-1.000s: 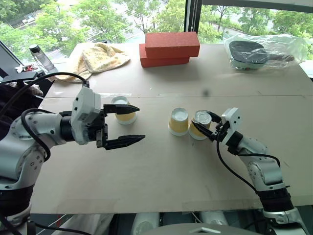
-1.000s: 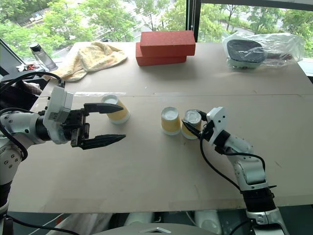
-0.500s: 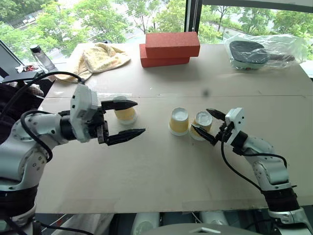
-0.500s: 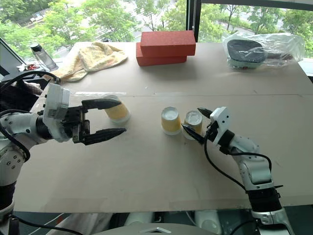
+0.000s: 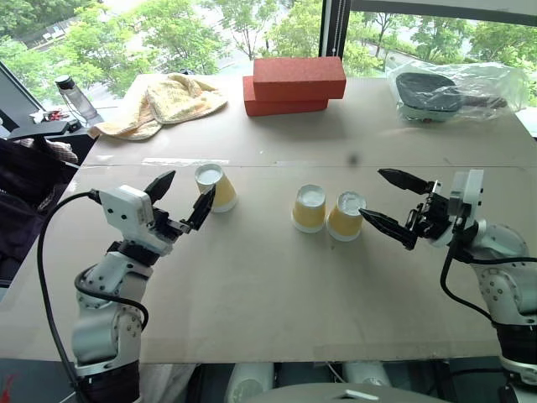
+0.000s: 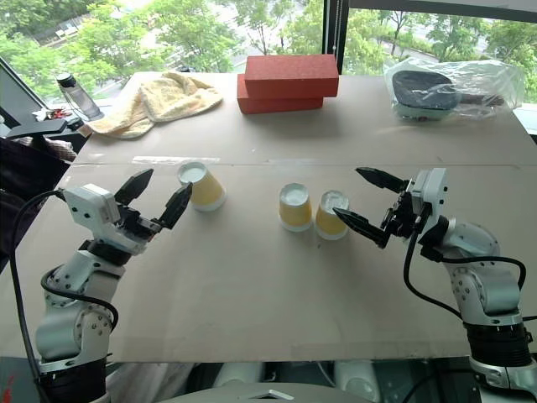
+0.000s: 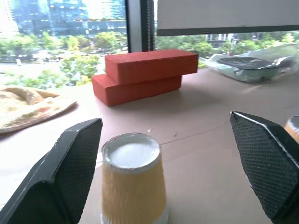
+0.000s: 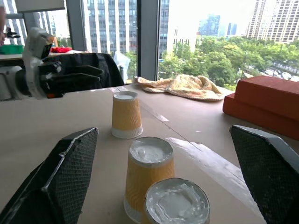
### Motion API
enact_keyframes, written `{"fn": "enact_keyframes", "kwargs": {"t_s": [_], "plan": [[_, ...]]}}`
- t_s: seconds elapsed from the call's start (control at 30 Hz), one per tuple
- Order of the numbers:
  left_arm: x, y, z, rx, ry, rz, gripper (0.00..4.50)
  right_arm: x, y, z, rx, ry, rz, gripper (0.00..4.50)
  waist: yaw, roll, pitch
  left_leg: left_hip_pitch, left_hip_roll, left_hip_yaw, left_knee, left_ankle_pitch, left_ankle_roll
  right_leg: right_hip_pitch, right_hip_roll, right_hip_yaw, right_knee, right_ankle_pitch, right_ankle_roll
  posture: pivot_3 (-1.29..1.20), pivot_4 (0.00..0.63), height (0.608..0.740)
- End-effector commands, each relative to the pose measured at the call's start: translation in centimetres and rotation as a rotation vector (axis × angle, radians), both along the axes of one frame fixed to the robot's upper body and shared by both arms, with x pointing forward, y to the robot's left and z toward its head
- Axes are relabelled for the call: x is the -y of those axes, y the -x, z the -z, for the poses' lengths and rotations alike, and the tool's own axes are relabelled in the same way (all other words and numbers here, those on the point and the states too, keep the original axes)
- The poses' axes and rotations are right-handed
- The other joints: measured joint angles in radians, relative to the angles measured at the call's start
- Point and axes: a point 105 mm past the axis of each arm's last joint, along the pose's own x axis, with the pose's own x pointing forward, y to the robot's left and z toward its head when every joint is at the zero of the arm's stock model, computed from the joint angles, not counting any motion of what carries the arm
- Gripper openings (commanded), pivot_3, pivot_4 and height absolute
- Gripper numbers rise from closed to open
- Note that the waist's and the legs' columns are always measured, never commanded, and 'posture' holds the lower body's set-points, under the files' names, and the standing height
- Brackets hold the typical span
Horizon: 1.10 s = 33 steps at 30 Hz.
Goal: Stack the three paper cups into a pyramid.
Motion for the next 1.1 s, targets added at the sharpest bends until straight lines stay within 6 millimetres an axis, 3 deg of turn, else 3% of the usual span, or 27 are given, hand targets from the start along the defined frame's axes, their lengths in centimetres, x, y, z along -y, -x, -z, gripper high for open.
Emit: {"fn": "enact_keyframes", "kwargs": {"t_s": [0.03, 0.43, 0.73, 0.77, 0.8, 0.87, 0.9, 1.1], "plan": [[-0.1, -0.8, -0.4, 0.065, -0.035, -0.081, 4.50, -0.2, 0.6, -0.9, 0.032, -0.016, -0.051, 4.46, 0.001, 0.000, 0.000, 0.000, 0.000, 0.000, 0.000, 0.000, 0.000, 0.000, 0.000, 0.000, 0.000, 0.000, 0.000, 0.00, 0.150, 0.730], [0.8, -5.6, 1.8, -0.028, -0.064, -0.114, 4.50, -1.1, 1.6, -1.0, 0.048, -0.027, -0.106, 4.46, 0.001, 0.000, 0.000, -0.001, 0.000, 0.000, 0.000, 0.000, 0.000, 0.000, 0.000, -0.001, 0.000, 0.000, 0.000, 0.00, 0.150, 0.730], [1.8, -6.9, 2.6, -0.067, -0.044, -0.087, 4.50, -1.0, 1.5, -1.4, 0.062, -0.037, -0.102, 4.46, 0.002, 0.000, 0.000, 0.000, 0.000, 0.000, 0.000, 0.000, 0.000, 0.000, 0.000, -0.003, 0.000, 0.000, 0.000, 0.00, 0.150, 0.730], [1.7, -7.0, 2.6, -0.069, -0.040, -0.088, 3.96, -1.0, 1.5, -1.4, 0.062, -0.038, -0.102, 4.50, 0.002, 0.000, 0.000, 0.000, 0.000, 0.001, 0.000, 0.000, 0.000, 0.000, 0.000, -0.003, 0.000, 0.000, 0.000, 0.00, 0.150, 0.730], [1.6, -7.0, 2.7, -0.079, -0.023, -0.094, 3.79, -0.9, 1.5, -1.4, 0.060, -0.042, -0.100, 4.50, 0.001, 0.000, 0.000, 0.000, 0.000, 0.001, 0.000, 0.000, 0.000, 0.000, 0.000, -0.003, 0.000, 0.000, 0.000, 0.00, 0.150, 0.730], [1.8, -7.1, 2.5, -0.076, 0.014, -0.081, 2.79, -0.9, 1.4, -1.5, 0.057, -0.053, -0.098, 4.50, 0.002, 0.000, 0.000, 0.000, 0.000, 0.000, 0.000, 0.000, 0.000, 0.000, 0.000, -0.003, 0.000, 0.000, 0.000, 0.00, 0.150, 0.730], [1.8, -7.1, 2.3, -0.070, 0.023, -0.077, 2.53, -0.9, 1.4, -1.6, 0.057, -0.056, -0.098, 4.50, 0.002, 0.000, 0.000, 0.000, 0.000, 0.000, 0.000, 0.000, 0.000, 0.000, 0.000, -0.004, 0.000, 0.000, 0.000, 0.00, 0.150, 0.730], [2.8, -7.3, 0.3, -0.010, 0.000, -0.029, 2.44, -0.9, 1.4, -1.3, 0.051, -0.053, -0.095, 4.50, 0.003, 0.000, 0.000, 0.000, 0.000, 0.000, 0.000, 0.000, -0.001, 0.000, 0.000, -0.004, 0.000, 0.000, 0.000, 0.00, 0.150, 0.730]]}}
